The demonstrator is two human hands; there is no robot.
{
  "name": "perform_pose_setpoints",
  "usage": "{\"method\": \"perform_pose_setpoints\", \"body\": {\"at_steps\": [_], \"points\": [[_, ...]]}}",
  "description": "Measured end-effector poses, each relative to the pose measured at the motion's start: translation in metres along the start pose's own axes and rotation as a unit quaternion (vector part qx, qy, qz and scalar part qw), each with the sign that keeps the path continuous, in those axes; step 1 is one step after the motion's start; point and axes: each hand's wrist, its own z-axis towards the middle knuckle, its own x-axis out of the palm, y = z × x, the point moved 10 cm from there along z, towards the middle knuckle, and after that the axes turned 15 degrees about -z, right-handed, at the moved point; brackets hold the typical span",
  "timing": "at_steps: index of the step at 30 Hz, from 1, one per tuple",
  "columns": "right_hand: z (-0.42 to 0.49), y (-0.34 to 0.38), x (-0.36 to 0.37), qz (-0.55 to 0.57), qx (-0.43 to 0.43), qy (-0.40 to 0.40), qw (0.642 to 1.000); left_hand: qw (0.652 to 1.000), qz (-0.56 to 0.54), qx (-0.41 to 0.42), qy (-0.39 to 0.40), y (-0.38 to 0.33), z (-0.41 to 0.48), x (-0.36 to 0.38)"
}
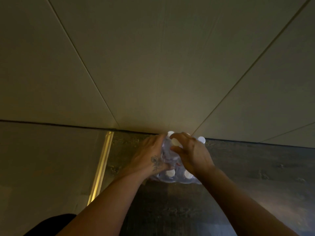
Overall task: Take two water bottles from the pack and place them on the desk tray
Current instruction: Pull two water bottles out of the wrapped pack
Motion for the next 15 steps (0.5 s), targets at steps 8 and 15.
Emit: {"method": "perform_pose_setpoints", "body": {"at_steps": [8,15], "points": [[-0.001,-0.016,-0.115,0.15,0.051,-0.173,0.972,0.987,-0.146,0.067,-0.013,-0.017,-0.003,-0.004],[0.003,-0.029,-0.147,0.336,0.079,-0.187,0.92,0.971,-0.238,0.019,-0.003,-0.022,0.006,0.0]]}}
